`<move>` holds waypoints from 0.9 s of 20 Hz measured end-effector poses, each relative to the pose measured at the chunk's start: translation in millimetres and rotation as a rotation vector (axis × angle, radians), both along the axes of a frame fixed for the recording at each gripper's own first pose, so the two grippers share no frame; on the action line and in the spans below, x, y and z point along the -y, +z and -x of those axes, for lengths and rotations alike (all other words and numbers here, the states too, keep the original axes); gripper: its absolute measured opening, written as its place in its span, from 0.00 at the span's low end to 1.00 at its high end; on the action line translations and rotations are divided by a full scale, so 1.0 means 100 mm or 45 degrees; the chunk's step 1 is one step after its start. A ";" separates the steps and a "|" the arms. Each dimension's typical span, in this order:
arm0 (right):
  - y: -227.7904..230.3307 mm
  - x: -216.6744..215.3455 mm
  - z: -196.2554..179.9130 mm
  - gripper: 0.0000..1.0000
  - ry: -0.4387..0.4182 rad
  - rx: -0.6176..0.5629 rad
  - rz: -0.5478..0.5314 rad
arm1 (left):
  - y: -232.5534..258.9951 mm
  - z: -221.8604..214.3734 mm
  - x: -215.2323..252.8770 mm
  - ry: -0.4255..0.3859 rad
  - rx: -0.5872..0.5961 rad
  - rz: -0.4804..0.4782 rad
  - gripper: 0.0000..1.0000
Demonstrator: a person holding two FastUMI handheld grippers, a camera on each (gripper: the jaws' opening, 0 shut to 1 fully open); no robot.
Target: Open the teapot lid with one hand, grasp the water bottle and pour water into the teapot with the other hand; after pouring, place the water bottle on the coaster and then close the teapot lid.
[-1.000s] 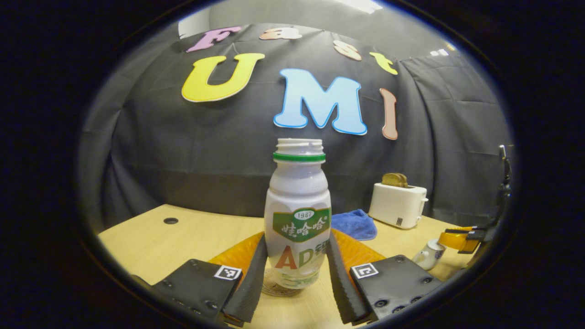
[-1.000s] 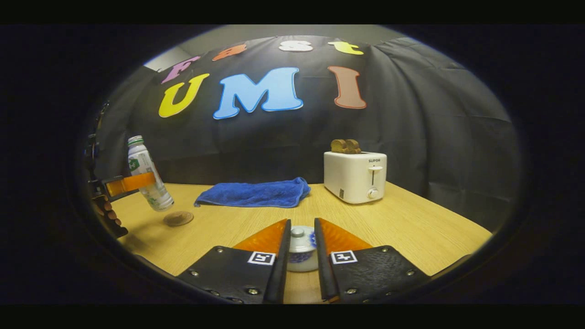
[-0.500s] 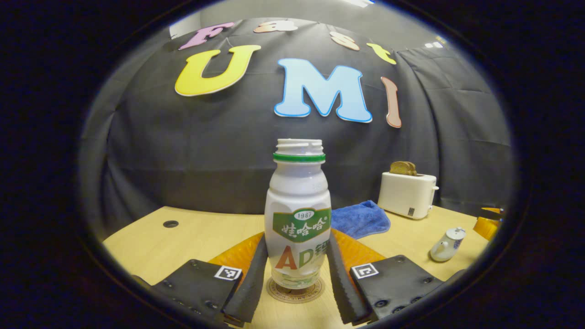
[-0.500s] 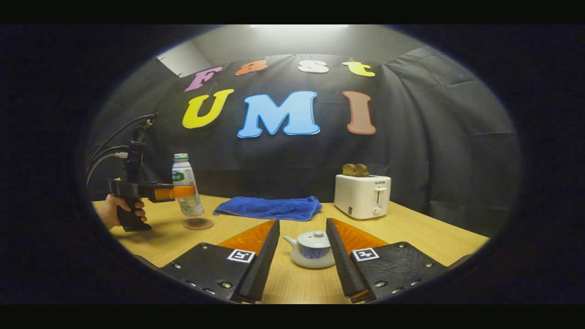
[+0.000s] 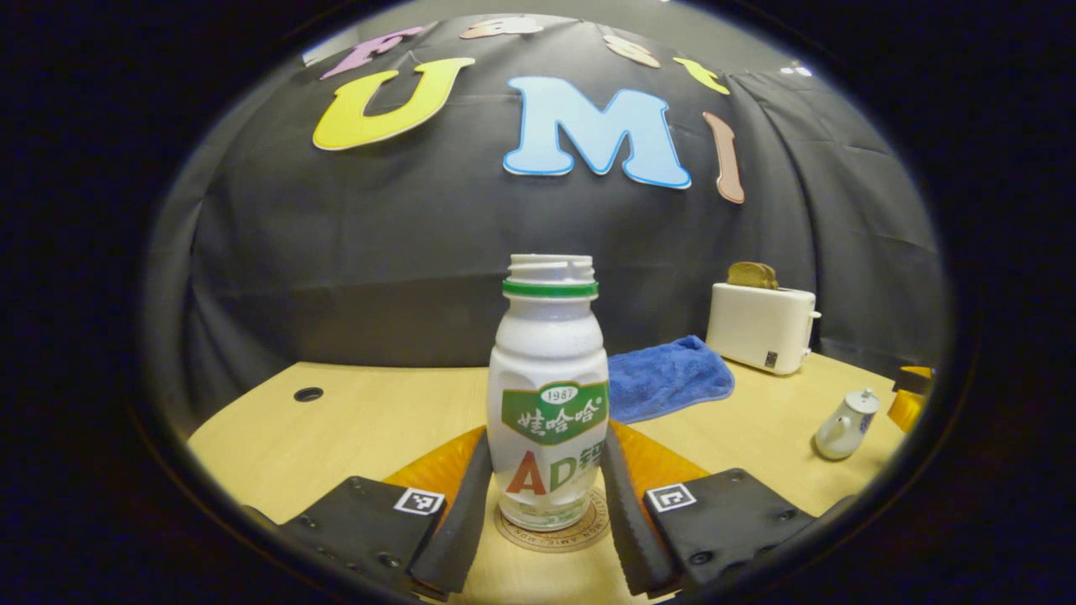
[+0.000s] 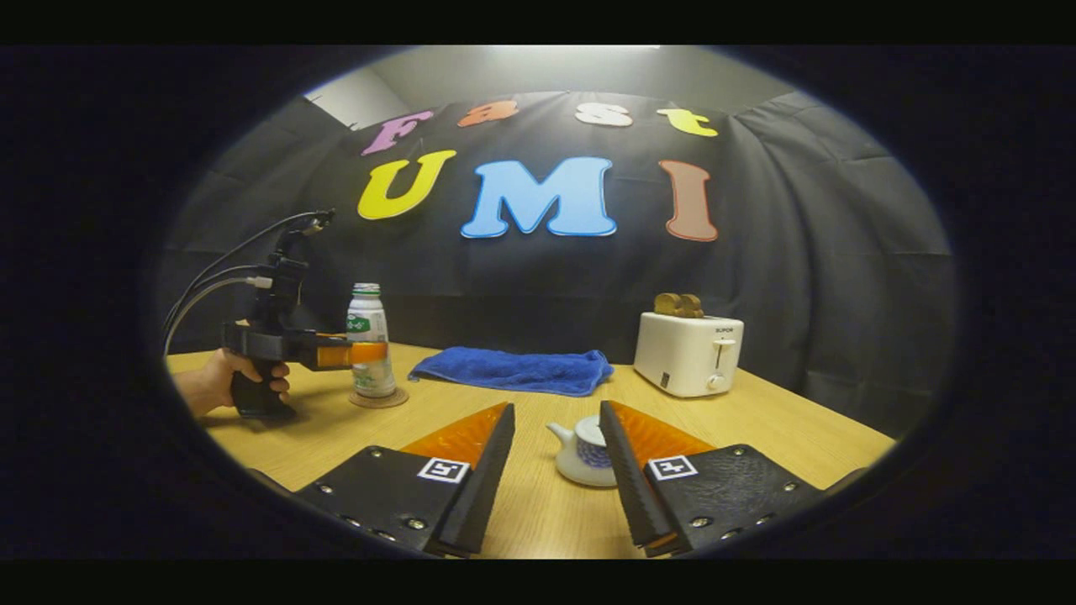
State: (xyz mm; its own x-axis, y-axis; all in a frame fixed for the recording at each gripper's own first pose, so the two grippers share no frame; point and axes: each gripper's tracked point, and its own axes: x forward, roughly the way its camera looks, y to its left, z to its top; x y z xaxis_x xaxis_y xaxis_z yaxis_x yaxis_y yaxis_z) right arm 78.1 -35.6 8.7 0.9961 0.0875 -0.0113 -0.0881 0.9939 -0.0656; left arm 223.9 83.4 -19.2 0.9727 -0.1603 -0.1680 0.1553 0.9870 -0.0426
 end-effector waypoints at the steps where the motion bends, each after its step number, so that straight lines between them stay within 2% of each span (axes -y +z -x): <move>1: 0.00 0.00 0.00 0.63 0.001 -0.001 -0.003 | -0.02 0.01 0.02 -0.009 -0.010 0.001 0.79; 8: -0.03 -0.01 0.00 0.63 0.014 -0.020 -0.025 | -0.08 0.07 0.06 -0.027 -0.019 -0.010 0.81; 10: -0.01 -0.01 0.01 0.63 0.017 -0.013 -0.027 | -0.15 0.05 0.05 -0.014 -0.034 0.000 1.00; 18: -0.01 -0.05 0.02 0.63 0.034 -0.012 -0.018 | -0.09 0.18 0.06 -0.002 -0.007 -0.024 1.00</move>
State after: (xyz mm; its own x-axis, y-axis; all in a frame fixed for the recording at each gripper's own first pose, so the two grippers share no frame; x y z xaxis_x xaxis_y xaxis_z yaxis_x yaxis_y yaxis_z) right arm 76.1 -31.0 7.6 0.9933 0.1142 -0.0193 -0.1150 0.9921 -0.0506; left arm 205.9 77.2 -28.1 0.9714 -0.1589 -0.1764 0.1570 0.9873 -0.0251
